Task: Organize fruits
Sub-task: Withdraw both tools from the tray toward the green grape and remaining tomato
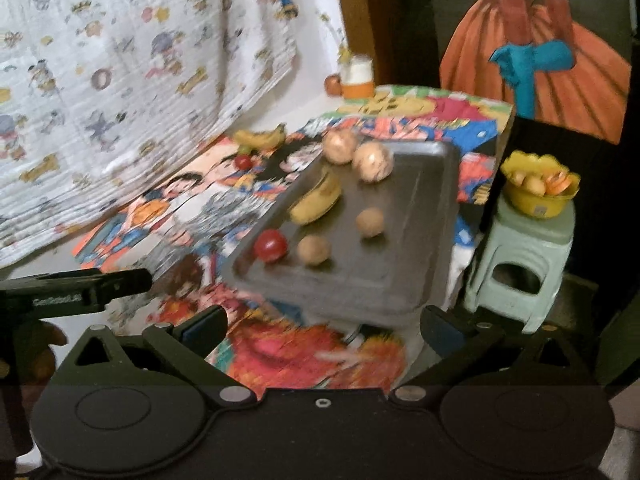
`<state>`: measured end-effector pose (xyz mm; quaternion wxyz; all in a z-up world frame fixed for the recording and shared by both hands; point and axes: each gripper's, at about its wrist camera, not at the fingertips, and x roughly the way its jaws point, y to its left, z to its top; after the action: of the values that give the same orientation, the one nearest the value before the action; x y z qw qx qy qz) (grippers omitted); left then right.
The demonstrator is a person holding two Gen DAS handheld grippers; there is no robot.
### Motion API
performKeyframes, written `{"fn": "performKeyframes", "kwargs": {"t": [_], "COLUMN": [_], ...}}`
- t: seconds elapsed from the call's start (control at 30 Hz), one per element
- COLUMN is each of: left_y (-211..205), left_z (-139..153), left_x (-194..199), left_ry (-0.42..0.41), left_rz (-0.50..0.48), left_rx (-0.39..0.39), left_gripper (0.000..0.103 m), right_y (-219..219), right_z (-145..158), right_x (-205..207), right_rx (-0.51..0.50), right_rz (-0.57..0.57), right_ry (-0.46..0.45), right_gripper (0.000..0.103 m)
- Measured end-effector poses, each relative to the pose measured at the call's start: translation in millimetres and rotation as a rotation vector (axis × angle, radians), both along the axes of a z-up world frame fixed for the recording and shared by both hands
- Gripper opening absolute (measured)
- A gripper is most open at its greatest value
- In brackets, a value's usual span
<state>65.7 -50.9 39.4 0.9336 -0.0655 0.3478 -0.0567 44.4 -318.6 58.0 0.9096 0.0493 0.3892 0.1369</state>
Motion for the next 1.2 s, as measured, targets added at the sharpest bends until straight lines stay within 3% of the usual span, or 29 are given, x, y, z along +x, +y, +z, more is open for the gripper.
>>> {"fn": "performKeyframes", "kwargs": {"t": [0.33,0.5,0.7,1.2], "left_y": [22,33,47,74], "left_z": [0,15,26,14], "left_x": [-16,-12,12,73], "left_ry": [0.024,-0.051,-0.086,-0.080], "left_rz": [0.012,-0.039,-0.053,-0.019], "left_rx": [0.020,0.129,0.167,0.152], "left_gripper": [0.103,0.103,0.103,0.103], "right_y": [31,44,53,68], "right_z": [3,17,37,81], "right_x": [0,22,65,158], "right_rx": [0.003,0.043,0.124,0.106], "right_rz": [0.074,0.071,0.049,0.032], "right_ry": [0.123,0.163,0.211,0.089], "right_gripper": [0.102,0.102,0.102,0.102]}}
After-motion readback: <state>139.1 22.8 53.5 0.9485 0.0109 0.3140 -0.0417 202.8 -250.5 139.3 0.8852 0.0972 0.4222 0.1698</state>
